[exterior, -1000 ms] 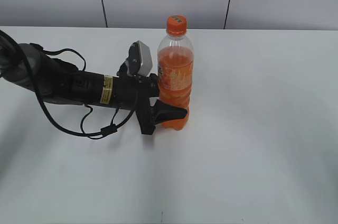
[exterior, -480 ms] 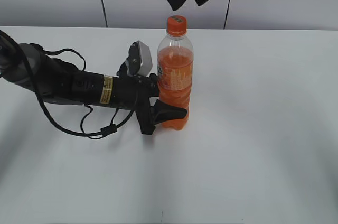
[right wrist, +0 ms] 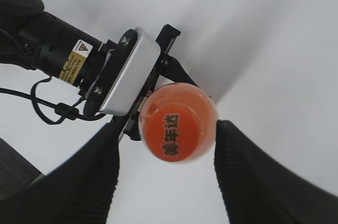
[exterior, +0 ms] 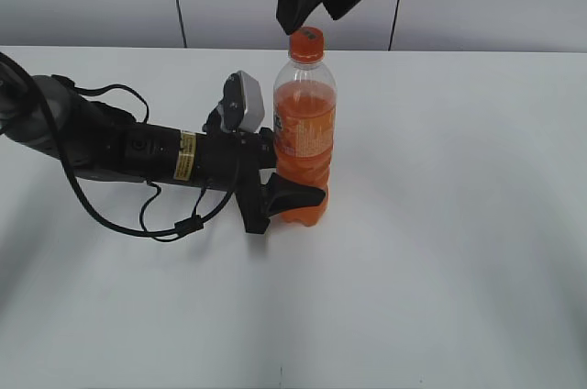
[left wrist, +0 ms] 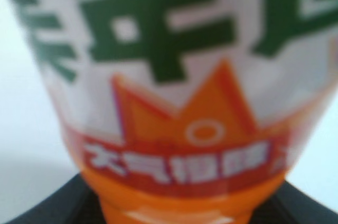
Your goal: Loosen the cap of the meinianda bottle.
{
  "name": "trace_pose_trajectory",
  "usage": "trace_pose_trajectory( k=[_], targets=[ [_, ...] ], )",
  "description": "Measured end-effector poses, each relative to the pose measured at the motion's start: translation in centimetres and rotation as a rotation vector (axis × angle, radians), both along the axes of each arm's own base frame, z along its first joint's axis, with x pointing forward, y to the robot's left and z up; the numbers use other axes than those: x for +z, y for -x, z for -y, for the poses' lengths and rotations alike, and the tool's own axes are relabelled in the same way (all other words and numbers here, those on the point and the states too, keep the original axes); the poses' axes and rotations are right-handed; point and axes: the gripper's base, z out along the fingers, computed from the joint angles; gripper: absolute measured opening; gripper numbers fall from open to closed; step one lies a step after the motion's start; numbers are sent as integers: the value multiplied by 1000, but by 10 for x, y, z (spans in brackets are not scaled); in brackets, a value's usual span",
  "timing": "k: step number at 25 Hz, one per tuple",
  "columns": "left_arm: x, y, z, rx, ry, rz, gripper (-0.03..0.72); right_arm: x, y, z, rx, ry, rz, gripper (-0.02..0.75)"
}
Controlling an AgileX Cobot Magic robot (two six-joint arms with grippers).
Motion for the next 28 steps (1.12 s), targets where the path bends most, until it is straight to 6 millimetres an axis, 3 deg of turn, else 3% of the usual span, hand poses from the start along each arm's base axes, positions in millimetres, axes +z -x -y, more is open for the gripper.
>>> trace_pose_trajectory(
  k=[6,17,25,28],
  targets=[
    [0,0,0,0,0,0,403,-2,-2,0,-2,14,3,448],
    [0,0,0,0,0,0,403,-24,-9,-7,-5,23,-55,447],
    [0,0,0,0,0,0,403,-24,-9,-8,-10,13,-63,383],
    [0,0,0,-1,0,2,403,-24,-9,-8,-10,18,-60,327]
  ],
)
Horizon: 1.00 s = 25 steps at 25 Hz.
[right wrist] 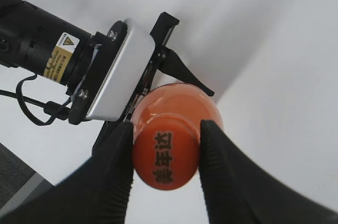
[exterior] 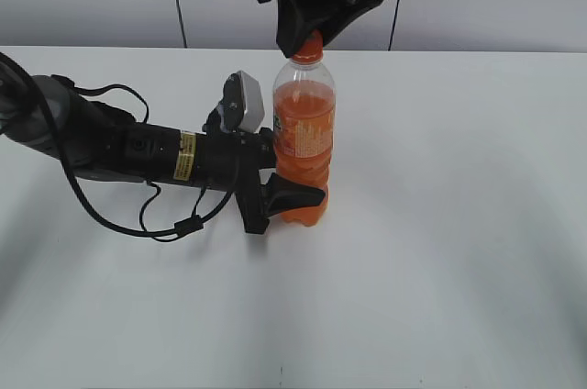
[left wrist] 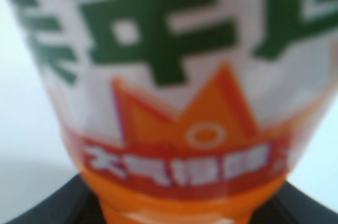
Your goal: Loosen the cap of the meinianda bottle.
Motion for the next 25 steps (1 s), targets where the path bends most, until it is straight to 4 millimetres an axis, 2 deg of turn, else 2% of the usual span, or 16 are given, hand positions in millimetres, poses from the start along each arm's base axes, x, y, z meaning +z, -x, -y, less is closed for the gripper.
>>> trace_pose_trajectory(
  k=[2,19,25],
  targets=[
    [0,0,0,-1,-1,1,403,0,0,0,0,4,3,277],
    [0,0,0,0,0,0,403,0,0,0,11,8,8,277],
    [0,0,0,0,0,0,403,0,0,0,76,23,32,277]
  ],
)
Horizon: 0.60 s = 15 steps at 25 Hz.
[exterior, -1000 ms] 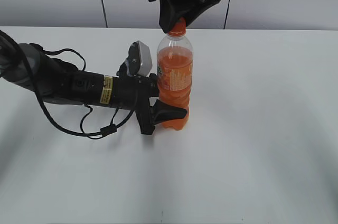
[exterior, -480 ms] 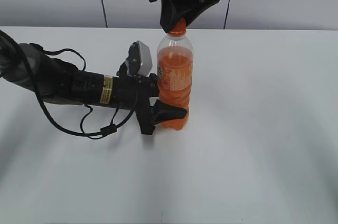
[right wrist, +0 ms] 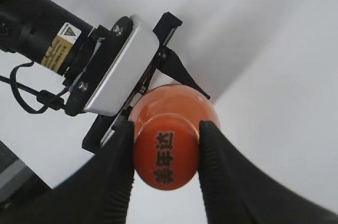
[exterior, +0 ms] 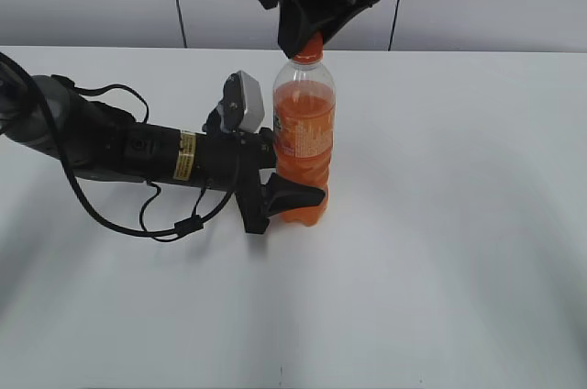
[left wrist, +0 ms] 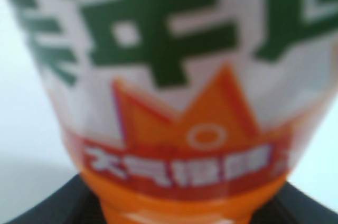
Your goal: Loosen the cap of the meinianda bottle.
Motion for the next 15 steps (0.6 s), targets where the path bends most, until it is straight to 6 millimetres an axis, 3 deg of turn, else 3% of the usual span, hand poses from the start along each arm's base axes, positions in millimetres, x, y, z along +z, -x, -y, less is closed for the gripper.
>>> trace_pose_trajectory(
  k=[15],
  targets=[
    [0,0,0,-4,0,6,403,1,0,-1,581,128,216,276]
  ],
)
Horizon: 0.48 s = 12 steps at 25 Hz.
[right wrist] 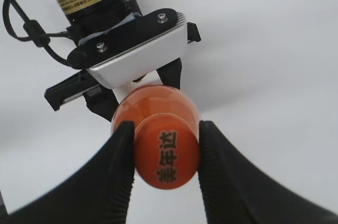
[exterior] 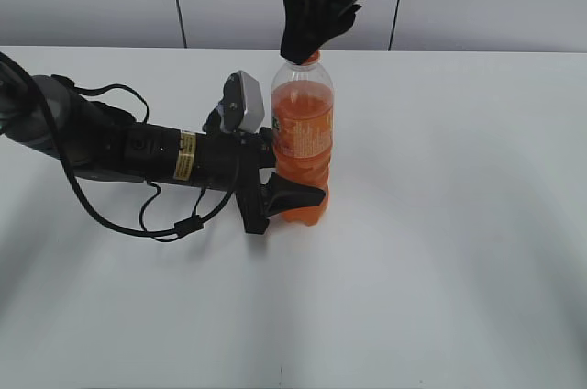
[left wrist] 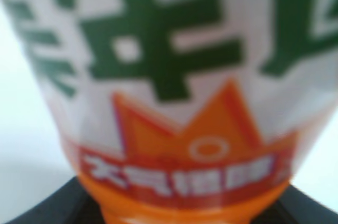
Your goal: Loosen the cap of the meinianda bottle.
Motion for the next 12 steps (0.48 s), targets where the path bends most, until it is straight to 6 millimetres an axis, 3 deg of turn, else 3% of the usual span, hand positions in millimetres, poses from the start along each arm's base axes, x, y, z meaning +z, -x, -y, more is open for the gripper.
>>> trace_pose_trajectory(
  k=[12],
  targets=[
    [0,0,0,0,0,1,403,1,1,0,373,90,134,276]
  ],
)
